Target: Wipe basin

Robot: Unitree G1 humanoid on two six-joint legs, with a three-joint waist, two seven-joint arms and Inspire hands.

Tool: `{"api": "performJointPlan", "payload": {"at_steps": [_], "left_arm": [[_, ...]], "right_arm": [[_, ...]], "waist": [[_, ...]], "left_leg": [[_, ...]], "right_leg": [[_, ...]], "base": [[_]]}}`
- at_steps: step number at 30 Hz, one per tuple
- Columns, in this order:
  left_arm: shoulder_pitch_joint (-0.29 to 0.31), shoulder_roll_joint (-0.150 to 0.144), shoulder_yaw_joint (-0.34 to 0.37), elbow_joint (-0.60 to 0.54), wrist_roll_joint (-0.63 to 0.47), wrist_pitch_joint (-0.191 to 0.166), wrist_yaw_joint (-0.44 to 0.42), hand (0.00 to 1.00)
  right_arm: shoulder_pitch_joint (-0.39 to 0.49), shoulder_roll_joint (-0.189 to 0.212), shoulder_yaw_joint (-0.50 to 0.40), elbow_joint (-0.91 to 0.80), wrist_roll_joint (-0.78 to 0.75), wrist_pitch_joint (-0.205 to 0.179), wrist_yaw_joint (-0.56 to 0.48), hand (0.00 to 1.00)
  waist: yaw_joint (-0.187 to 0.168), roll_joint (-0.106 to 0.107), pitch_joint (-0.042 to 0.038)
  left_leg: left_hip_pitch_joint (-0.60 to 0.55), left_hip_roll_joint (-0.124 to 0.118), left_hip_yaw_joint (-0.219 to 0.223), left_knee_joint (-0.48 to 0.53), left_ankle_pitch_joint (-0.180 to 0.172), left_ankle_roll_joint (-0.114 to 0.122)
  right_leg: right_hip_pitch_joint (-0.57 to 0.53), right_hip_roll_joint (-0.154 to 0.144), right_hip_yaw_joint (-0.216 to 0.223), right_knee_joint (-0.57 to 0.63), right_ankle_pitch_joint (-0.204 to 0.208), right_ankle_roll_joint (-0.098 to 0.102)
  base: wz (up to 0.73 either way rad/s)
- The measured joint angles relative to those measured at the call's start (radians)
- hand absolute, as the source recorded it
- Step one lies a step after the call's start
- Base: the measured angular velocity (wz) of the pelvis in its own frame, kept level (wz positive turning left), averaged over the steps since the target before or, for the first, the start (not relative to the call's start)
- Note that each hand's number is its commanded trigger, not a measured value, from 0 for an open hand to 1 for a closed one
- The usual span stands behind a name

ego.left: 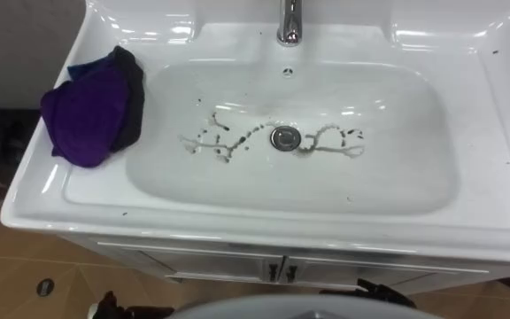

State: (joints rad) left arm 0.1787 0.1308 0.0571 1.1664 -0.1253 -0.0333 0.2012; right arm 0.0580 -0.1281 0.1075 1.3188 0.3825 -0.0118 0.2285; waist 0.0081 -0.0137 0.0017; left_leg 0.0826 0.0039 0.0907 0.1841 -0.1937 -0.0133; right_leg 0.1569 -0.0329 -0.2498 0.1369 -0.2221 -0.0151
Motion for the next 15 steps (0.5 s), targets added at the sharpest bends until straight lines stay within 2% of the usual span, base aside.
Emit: {"api": "performJointPlan", "payload": {"at_steps": [7,15], "left_arm": [[0.010,-0.001,0.005,0.003,-0.003,0.012,-0.056,0.00],[0.011,-0.003,0.015,0.003,-0.026,0.022,-0.064,0.00]], "right_arm": [[0.001,-0.001,-0.014,0.000,-0.005,0.003,0.006,0.00],[-0.001,-0.003,-0.014,0.002,-0.004,0.013,0.014,0.00]], "waist": [[0.000,0.005,0.0031],[0.000,0.008,0.0028]], "left_leg": [[0.000,0.002,0.001,0.008,-0.001,0.001],[0.000,0.002,-0.006,0.013,-0.002,0.002]], "right_leg": [[0.000,-0.002,0.001,0.005,0.000,0.000],[0.002,-0.003,0.002,0.003,0.000,0.000]], "base": [[0.00],[0.00]]}}
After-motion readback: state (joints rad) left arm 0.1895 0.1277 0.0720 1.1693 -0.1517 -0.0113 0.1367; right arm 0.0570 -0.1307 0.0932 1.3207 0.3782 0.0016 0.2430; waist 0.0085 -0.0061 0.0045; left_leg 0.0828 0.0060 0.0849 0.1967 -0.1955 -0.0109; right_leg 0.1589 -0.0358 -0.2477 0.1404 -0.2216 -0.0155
